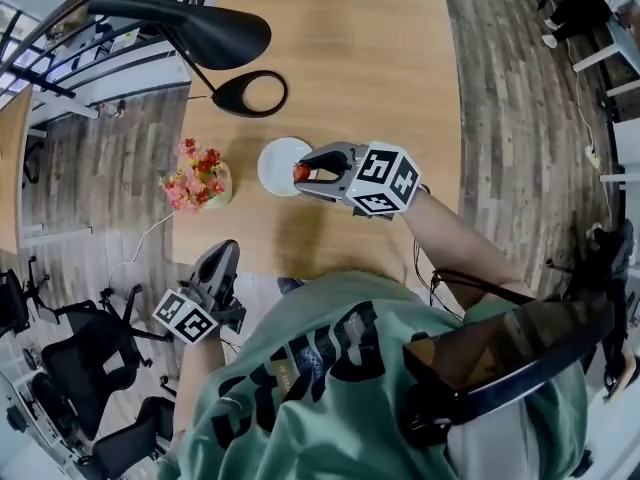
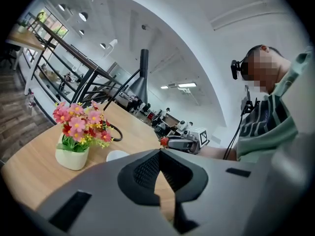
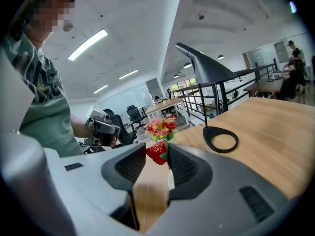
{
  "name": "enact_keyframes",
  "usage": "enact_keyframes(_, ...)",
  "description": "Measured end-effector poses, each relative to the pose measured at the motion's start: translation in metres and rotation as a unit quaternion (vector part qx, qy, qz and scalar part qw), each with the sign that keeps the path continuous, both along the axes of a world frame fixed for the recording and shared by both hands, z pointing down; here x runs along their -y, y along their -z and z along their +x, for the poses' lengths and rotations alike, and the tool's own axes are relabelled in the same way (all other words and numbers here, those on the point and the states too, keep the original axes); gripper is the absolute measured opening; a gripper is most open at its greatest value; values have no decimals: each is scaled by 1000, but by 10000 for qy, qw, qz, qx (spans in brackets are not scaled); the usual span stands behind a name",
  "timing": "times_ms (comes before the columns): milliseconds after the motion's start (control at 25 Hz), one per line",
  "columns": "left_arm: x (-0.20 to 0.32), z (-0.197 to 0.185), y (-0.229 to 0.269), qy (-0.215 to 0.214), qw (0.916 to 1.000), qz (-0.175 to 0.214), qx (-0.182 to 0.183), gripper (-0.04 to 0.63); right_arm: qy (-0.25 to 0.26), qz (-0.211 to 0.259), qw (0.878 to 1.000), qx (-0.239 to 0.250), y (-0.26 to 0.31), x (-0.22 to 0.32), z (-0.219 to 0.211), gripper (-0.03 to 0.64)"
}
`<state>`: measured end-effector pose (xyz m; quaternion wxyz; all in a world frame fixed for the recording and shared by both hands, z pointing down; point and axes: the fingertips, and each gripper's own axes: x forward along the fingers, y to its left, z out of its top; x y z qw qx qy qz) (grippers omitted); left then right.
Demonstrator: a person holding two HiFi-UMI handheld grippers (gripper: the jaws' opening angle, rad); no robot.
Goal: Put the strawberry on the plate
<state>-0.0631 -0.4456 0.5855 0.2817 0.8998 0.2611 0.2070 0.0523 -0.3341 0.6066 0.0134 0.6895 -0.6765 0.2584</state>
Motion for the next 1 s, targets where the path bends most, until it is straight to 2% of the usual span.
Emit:
enact_keyframes(440,15,40,-56,35,9991,-126,401,-8,287,-369,9989,61,-52,38,30,149)
enact_keyframes(640,8,56,-74,-47,9986,-119,522,-8,505,-543,9972,-39,-70,44,36,149)
enact_keyframes(1000,3,70,-107,-184,9973,-94,701,-8,568,-850,9941,-367,-98,53,46,149)
